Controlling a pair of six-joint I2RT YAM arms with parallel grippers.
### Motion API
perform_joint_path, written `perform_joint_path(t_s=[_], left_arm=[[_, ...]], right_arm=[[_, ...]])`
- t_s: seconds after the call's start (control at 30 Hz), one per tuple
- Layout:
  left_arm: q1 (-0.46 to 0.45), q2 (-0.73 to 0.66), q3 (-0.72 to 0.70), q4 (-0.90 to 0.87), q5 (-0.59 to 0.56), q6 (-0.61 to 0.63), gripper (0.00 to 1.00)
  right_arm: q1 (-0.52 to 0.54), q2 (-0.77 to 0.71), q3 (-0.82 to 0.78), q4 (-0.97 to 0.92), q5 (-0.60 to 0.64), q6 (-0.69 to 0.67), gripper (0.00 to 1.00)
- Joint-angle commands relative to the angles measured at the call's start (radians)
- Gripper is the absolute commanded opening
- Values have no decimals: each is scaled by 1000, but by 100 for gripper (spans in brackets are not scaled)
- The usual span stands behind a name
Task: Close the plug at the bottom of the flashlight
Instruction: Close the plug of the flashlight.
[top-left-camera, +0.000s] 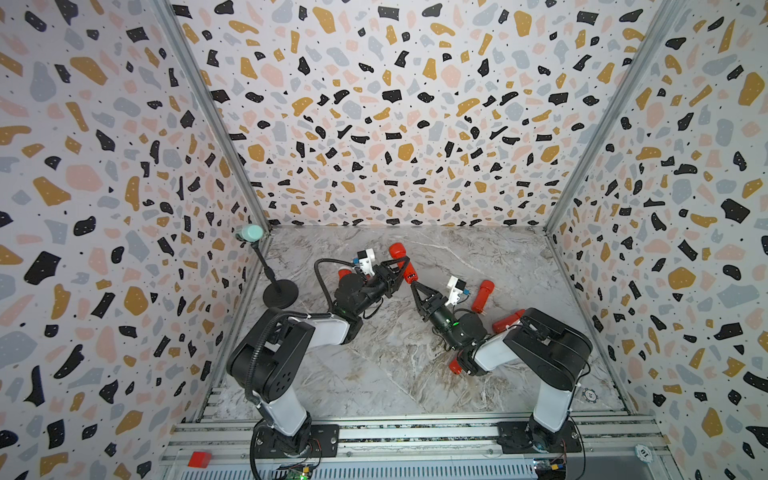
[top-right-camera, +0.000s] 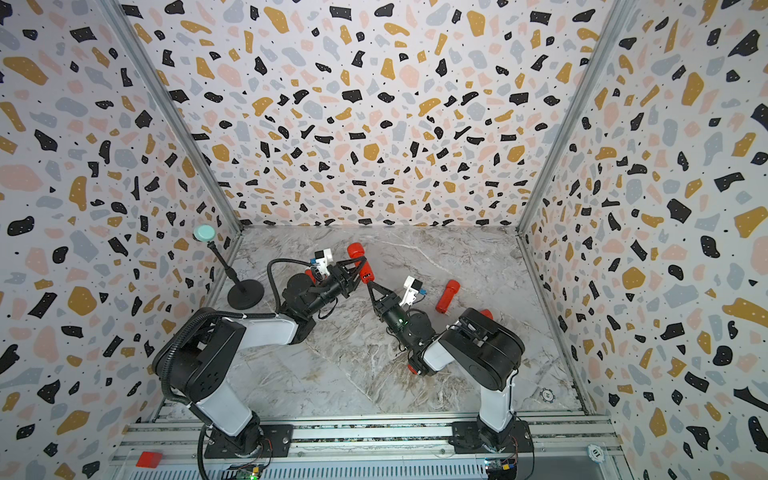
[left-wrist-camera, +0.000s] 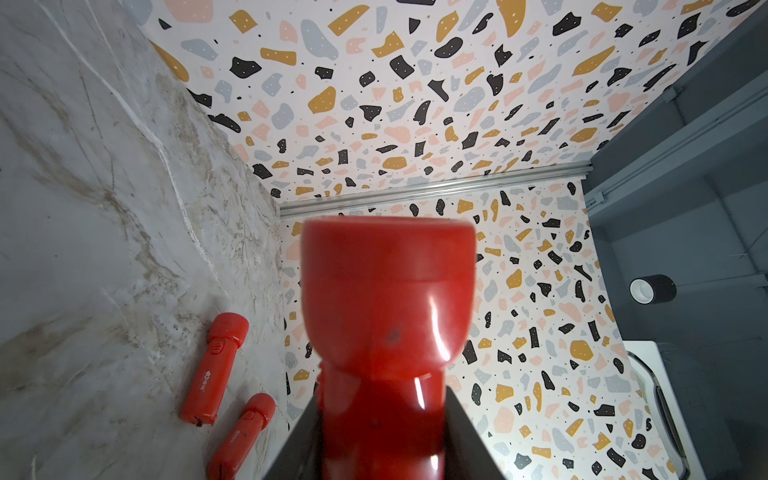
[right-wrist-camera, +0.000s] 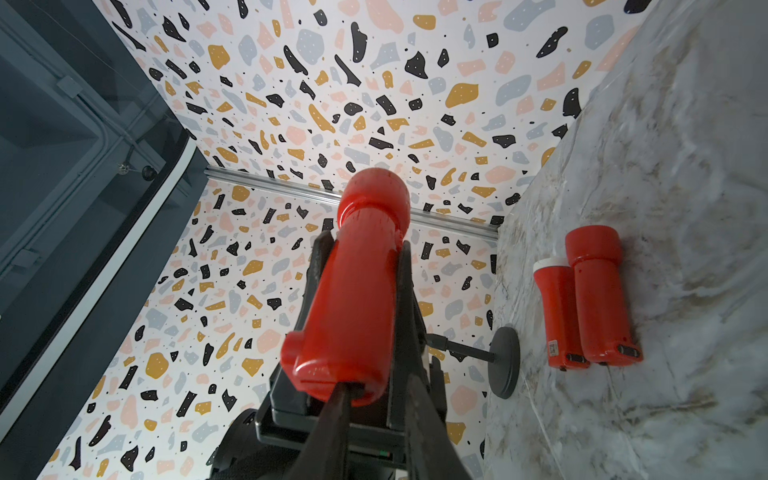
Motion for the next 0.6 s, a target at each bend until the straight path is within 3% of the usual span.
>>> perform_joint_path(t_s=[0.0, 0.57], left_arm=[[-8, -74, 3, 246, 97, -44, 0], [-2, -65, -2, 288, 95, -77, 0]], right_arm=[[-18, 19, -26, -198, 114, 4, 25], [-18, -7, -13, -196, 100, -13, 23]])
